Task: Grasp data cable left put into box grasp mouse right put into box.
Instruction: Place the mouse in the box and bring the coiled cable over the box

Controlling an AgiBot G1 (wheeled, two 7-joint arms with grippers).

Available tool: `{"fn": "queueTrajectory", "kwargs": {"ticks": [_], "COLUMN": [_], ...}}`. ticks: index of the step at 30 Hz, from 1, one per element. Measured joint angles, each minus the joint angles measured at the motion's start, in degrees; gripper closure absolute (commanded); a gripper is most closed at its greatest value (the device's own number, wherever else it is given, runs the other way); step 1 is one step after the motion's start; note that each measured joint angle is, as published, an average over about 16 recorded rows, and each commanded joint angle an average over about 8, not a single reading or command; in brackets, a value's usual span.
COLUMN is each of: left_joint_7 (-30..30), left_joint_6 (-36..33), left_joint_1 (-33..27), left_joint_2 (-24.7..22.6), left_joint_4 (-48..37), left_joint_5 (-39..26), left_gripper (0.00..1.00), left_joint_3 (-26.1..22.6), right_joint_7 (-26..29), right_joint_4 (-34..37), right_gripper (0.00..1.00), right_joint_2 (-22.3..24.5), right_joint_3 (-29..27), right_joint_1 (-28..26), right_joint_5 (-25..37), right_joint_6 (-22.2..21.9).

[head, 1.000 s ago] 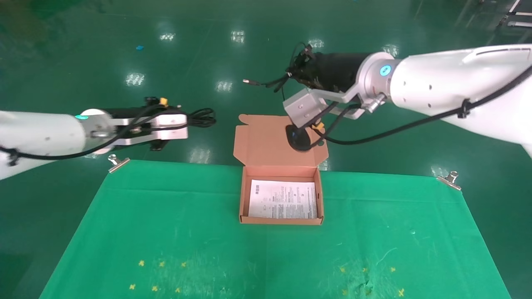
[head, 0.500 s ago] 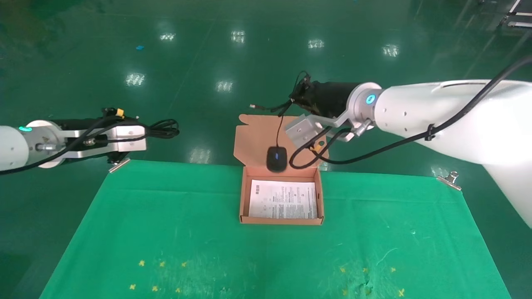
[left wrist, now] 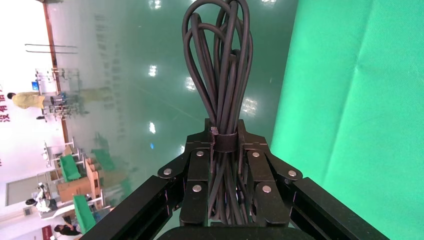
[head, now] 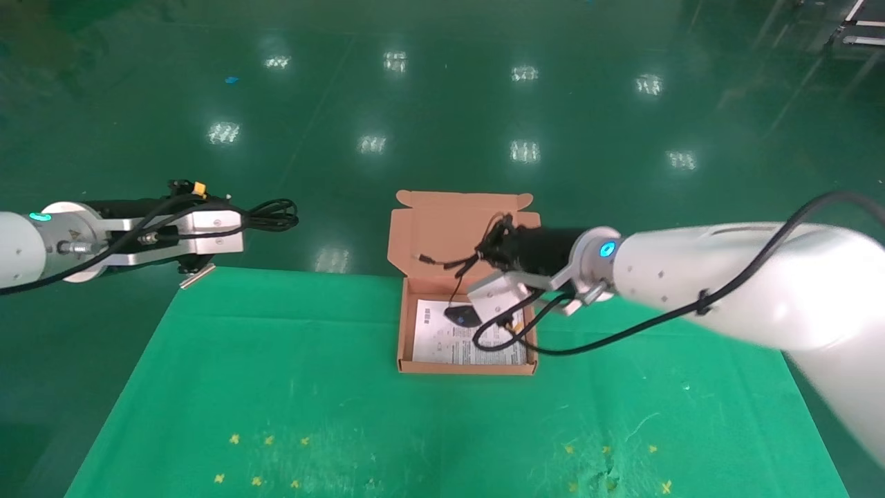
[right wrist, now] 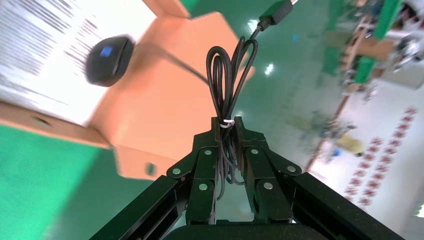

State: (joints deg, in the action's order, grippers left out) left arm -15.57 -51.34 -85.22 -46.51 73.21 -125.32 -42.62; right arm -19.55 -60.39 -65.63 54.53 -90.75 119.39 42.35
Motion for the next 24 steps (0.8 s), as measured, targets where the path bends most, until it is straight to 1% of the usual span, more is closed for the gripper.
{"fn": "queueTrajectory", "kwargs": {"ticks": [4, 9, 10, 14, 18, 24], "left_joint_7": [-0.18, -0.28, -0.29, -0.32, -0.27, 0.07], "left_joint_6": [-0.04, -0.06, -0.07, -0.09, -0.15, -0.26], "left_joint_1": [0.04, 0.06, 0.07, 0.08, 0.14, 0.39], "left_joint_2": [0.01, 0.02, 0.02, 0.04, 0.03, -0.43], "left_joint_4": [0.14, 0.22, 0.23, 0.26, 0.36, 0.6], "left_joint_5": [-0.14, -0.22, -0.23, -0.24, -0.07, 0.67], "left_gripper": [1.0, 1.0, 1.0, 1.0, 1.0, 1.0], "left_joint_3": [0.0, 0.01, 0.01, 0.01, -0.01, -0.21], "right_joint_7": [4.01, 8.14, 8.69, 10.02, 10.21, 10.1], "right_joint_4": [3.09, 9.4, 10.8, 15.47, 18.2, 18.26], "right_gripper": [1.0, 1.0, 0.99, 0.5, 0.01, 0.0], "right_joint_2": [-1.85, -5.6, -6.41, -8.99, -10.53, -10.81], "right_joint_3": [0.04, 0.01, -0.01, -0.13, -0.12, 0.15], "right_joint_1": [2.36, 4.4, 4.7, 5.49, 5.88, 6.33], "right_joint_5": [1.28, 3.39, 3.73, 4.5, 4.41, 3.76], "right_joint_6": [-1.2, -4.24, -4.99, -7.59, -9.45, -10.24]}}
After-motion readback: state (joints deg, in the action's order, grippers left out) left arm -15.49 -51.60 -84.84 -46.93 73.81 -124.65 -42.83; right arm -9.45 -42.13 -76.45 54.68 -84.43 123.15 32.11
